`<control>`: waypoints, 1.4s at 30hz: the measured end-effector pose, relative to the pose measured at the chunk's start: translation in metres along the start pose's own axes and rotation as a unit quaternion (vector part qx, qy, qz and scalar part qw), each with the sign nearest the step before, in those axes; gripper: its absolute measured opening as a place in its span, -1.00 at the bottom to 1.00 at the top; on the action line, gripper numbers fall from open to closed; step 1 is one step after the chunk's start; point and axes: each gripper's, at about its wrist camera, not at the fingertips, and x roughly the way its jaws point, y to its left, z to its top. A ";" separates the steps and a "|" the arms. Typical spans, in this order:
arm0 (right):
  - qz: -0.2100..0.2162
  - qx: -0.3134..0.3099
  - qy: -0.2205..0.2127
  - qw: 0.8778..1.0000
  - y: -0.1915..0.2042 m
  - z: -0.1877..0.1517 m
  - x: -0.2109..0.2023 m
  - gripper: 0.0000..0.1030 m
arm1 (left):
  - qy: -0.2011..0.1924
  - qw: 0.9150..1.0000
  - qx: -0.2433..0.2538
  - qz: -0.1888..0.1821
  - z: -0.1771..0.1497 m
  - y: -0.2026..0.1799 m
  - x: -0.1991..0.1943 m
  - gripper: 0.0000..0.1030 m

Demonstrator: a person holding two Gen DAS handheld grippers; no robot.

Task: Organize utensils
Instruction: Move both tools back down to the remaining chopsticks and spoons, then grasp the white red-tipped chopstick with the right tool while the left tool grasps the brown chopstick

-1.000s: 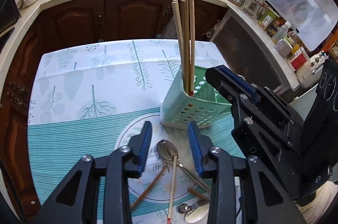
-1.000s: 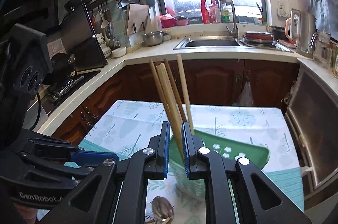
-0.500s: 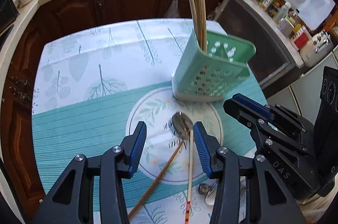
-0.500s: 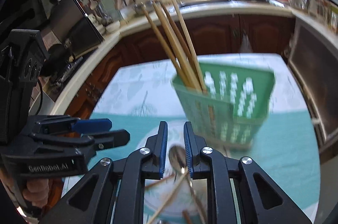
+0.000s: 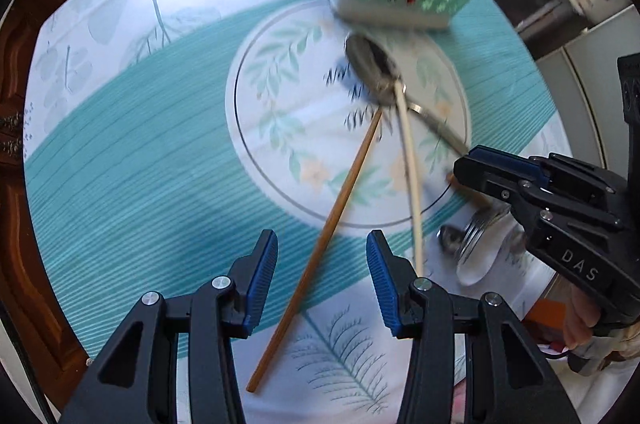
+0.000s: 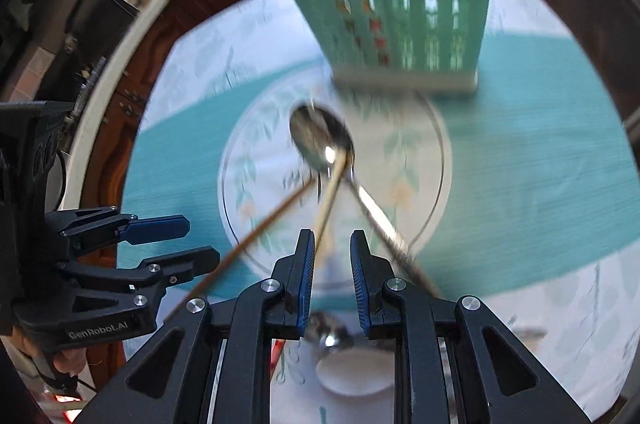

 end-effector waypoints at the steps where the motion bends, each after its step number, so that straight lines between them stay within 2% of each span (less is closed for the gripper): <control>1: -0.003 0.004 0.011 1.000 0.001 0.000 0.004 -0.64 | 0.007 1.000 0.003 0.003 -0.002 0.000 0.004 -0.13; 7: -0.007 0.004 0.032 0.999 0.012 -0.004 0.022 -0.64 | 0.032 0.999 0.017 0.008 -0.007 -0.001 0.022 -0.14; 11: -0.007 0.005 0.035 0.999 0.015 -0.003 0.023 -0.64 | 0.052 0.998 0.027 0.022 -0.003 -0.008 0.033 -0.42; 16: -0.003 0.017 0.035 0.999 0.014 -0.002 0.018 -0.64 | 0.068 0.996 0.045 0.043 0.003 -0.016 0.039 -0.48; 18: -0.002 0.020 0.036 0.999 0.012 -0.001 0.017 -0.64 | 0.076 0.994 0.049 0.057 0.006 -0.022 0.041 -0.59; 19: -0.001 0.022 0.037 0.999 0.012 0.000 0.017 -0.64 | 0.080 0.993 0.053 0.074 0.008 -0.023 0.043 -0.82; 20: -0.001 0.024 0.038 0.999 0.010 -0.001 0.015 -0.64 | 0.083 0.992 0.052 0.075 0.011 -0.028 0.045 -0.88; 25: -0.001 0.030 0.036 0.999 0.008 0.002 0.011 -0.64 | 0.099 0.994 0.011 0.044 0.018 -0.022 0.046 -0.92; 30: -0.014 0.028 0.048 0.998 0.014 0.011 0.016 -0.64 | 0.084 0.996 -0.029 0.002 0.009 -0.011 0.037 -0.92; 37: -0.068 0.024 0.074 0.995 0.030 0.029 0.040 -0.64 | 0.054 0.996 -0.068 -0.025 -0.006 0.004 0.016 -0.92; 42: -0.115 0.007 0.076 0.990 0.048 0.037 0.047 -0.64 | 0.033 0.995 -0.085 -0.042 -0.018 0.025 -0.012 -0.92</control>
